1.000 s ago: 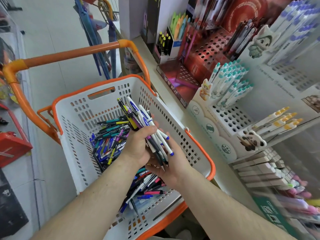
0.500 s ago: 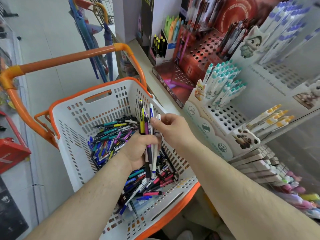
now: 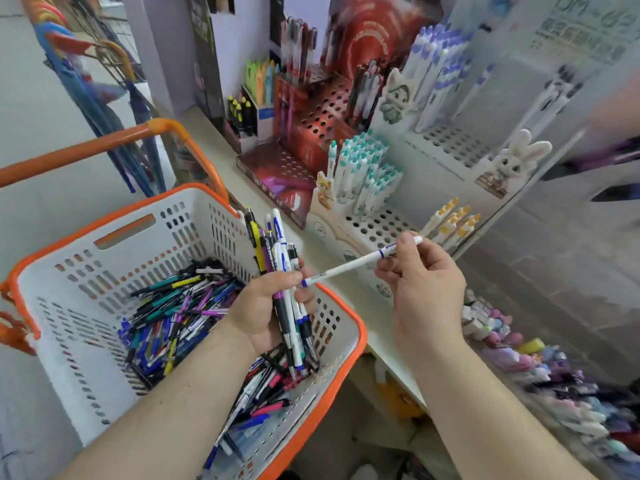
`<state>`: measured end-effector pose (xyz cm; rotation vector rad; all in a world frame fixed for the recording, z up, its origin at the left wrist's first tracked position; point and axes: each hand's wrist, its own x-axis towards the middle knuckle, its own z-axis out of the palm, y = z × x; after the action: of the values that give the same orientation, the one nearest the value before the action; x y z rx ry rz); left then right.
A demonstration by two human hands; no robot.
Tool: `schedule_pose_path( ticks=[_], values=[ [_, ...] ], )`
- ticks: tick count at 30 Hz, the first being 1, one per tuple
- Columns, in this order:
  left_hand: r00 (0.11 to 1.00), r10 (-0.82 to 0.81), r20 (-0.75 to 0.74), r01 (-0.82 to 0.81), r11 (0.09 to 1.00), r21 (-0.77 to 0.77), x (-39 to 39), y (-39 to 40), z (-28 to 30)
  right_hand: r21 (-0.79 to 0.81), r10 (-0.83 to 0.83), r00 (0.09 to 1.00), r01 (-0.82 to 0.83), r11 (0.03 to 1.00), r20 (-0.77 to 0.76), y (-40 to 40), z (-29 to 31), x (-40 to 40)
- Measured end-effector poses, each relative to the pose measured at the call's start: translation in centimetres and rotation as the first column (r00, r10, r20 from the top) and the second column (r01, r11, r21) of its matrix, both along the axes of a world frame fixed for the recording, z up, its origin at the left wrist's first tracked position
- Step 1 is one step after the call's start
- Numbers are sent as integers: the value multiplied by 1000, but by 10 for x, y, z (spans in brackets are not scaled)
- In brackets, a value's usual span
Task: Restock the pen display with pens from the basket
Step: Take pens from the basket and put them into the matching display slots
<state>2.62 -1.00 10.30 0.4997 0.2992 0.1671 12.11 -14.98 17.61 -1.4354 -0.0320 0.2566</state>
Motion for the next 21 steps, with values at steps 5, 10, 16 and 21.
schedule_pose_path(
  ticks=[5,10,16,21],
  values=[
    [986,-103,129,111,992,-56,39,-35,21,104,-229,965,243,965,-128,-41,8,5],
    [952,-151,266,195,970,-147,78,-78,39,205,-278,905,353,913,-321,-89,17,11],
    [922,-252,296,307,939,-157,120,-128,60,240,-389,872,462,854,-297,-149,40,26],
    [921,-312,235,337,938,-76,144,-154,70,253,-687,698,641,725,200,-209,75,46]
  ],
)
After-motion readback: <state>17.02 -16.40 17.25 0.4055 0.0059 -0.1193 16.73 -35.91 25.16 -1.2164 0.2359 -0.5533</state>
